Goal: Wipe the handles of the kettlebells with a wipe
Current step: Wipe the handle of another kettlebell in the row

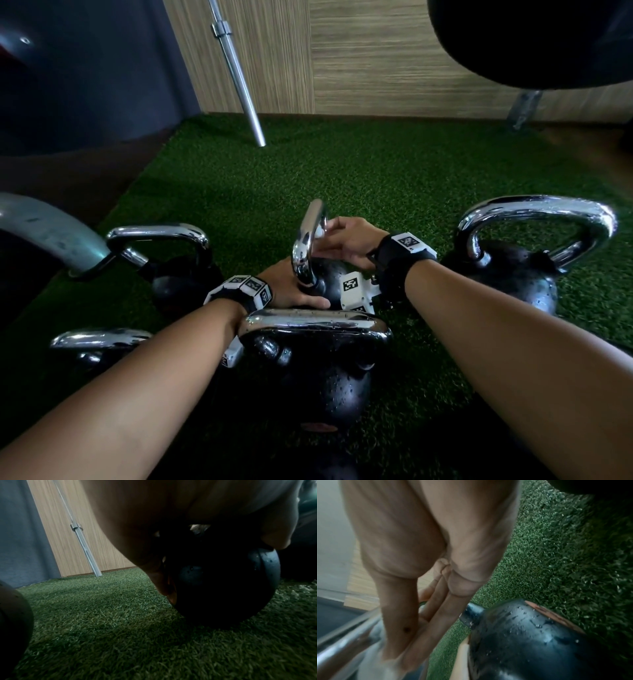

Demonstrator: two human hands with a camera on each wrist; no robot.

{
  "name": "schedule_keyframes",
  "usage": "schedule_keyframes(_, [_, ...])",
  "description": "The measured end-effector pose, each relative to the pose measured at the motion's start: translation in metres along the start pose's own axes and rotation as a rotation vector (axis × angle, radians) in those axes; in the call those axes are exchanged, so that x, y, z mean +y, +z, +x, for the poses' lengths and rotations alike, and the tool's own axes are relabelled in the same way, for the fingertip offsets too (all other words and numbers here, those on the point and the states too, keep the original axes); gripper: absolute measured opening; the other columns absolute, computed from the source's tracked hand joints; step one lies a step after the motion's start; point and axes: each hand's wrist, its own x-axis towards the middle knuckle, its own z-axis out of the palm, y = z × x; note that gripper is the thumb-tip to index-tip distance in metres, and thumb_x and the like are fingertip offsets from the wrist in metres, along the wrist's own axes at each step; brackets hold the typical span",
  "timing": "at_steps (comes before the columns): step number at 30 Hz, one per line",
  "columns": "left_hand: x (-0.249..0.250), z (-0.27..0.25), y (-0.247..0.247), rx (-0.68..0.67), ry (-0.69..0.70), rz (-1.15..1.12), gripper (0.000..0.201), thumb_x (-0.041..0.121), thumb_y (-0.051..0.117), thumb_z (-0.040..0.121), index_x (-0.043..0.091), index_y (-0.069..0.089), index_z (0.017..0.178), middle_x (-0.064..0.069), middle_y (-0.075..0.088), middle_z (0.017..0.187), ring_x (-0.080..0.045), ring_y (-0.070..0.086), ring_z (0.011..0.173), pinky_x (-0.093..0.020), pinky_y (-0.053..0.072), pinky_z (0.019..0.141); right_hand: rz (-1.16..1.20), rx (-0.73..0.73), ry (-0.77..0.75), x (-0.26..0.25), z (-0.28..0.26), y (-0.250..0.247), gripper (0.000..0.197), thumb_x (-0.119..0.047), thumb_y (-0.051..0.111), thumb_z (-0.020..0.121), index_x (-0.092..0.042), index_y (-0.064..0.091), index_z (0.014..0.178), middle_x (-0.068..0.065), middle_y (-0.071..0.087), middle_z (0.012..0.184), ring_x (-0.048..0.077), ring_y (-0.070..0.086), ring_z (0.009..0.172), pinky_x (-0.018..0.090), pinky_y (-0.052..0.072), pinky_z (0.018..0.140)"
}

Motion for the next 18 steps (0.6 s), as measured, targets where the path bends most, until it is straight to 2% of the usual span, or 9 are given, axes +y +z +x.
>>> schedule_keyframes(2, [0.003,-0.001,0.001,-0.001,0.002,0.022,0.042,0.061,0.083,0.072,0.052,0.053,0.100,0.026,0.059,0.105,-0.007,0.057,0.107,-0.033,0.047,0.106,-0.041,0.033,-0.025,-0.001,0.000,-0.001,0.037,0.020,0.074,0.076,-0.006,0.052,0.090,0.022,0.071,0.091,0.037,0.075,0.081,0.048,0.065,0.076])
schedule_keyframes(4, [0.005,-0.003,0.000,-0.002,0.019,0.053,0.048,0.062,0.081,0.074,0.048,0.055,0.111,0.019,0.060,0.115,-0.009,0.056,0.112,-0.032,0.043,0.109,-0.091,0.145,-0.069,-0.001,0.003,-0.001,0.044,0.016,0.081,0.068,-0.007,0.054,0.094,0.022,0.072,0.095,0.046,0.074,0.092,0.057,0.062,0.086])
schedule_keyframes(5, [0.005,-0.004,0.000,-0.002,0.032,0.065,0.047,0.064,0.080,0.074,0.048,0.057,0.113,0.019,0.061,0.116,-0.008,0.057,0.112,-0.032,0.043,0.109,-0.095,0.204,-0.099,-0.001,0.006,0.000,0.045,0.017,0.082,0.068,-0.007,0.054,0.095,0.023,0.071,0.097,0.048,0.073,0.094,0.057,0.061,0.087])
schedule_keyframes(7, [0.006,-0.006,-0.001,-0.008,0.054,0.065,0.035,0.061,0.080,0.077,0.052,0.055,0.100,0.030,0.059,0.105,-0.001,0.058,0.102,-0.030,0.044,0.105,-0.077,0.257,-0.151,0.001,0.010,0.000,0.041,0.020,0.076,0.076,-0.007,0.051,0.093,0.024,0.068,0.097,0.044,0.075,0.084,0.049,0.065,0.076])
schedule_keyframes(9, [0.007,-0.008,-0.001,-0.001,0.067,0.063,0.032,0.061,0.079,0.077,0.055,0.051,0.092,0.033,0.055,0.096,0.000,0.056,0.096,-0.032,0.046,0.103,-0.088,0.212,-0.169,0.000,0.010,-0.003,0.042,0.020,0.074,0.078,-0.009,0.047,0.092,0.022,0.070,0.092,0.038,0.075,0.077,0.046,0.066,0.069])
schedule_keyframes(11, [0.008,-0.009,-0.002,0.011,0.087,0.071,0.032,0.065,0.076,0.076,0.053,0.052,0.093,0.028,0.056,0.099,-0.006,0.057,0.100,-0.037,0.048,0.105,-0.140,0.170,-0.184,-0.003,0.006,-0.006,0.045,0.018,0.077,0.077,-0.010,0.046,0.096,0.018,0.075,0.085,0.040,0.075,0.080,0.052,0.065,0.076])
schedule_keyframes(13, [0.007,-0.009,0.000,0.020,0.132,0.086,0.038,0.061,0.078,0.078,0.045,0.056,0.104,0.021,0.056,0.107,-0.011,0.055,0.109,-0.040,0.045,0.109,-0.227,0.205,-0.207,-0.007,0.002,-0.006,0.049,0.013,0.081,0.075,-0.010,0.046,0.100,0.019,0.078,0.090,0.041,0.076,0.085,0.055,0.063,0.081])
schedule_keyframes(16, [0.009,-0.009,0.001,0.036,0.170,0.098,0.037,0.045,0.083,0.081,0.036,0.062,0.111,0.030,0.050,0.102,-0.007,0.049,0.111,-0.030,0.038,0.110,-0.374,0.387,-0.275,-0.012,0.004,-0.004,0.050,0.001,0.088,0.071,-0.017,0.051,0.099,0.011,0.077,0.093,0.031,0.078,0.083,0.048,0.065,0.075])
schedule_keyframes(18, [0.010,-0.010,0.000,0.053,0.181,0.095,0.039,0.042,0.084,0.081,0.039,0.056,0.109,0.034,0.047,0.100,-0.004,0.048,0.110,-0.026,0.036,0.109,-0.452,0.474,-0.315,-0.016,0.006,-0.005,0.049,-0.005,0.090,0.071,-0.018,0.054,0.102,0.005,0.075,0.089,0.020,0.076,0.076,0.033,0.065,0.064])
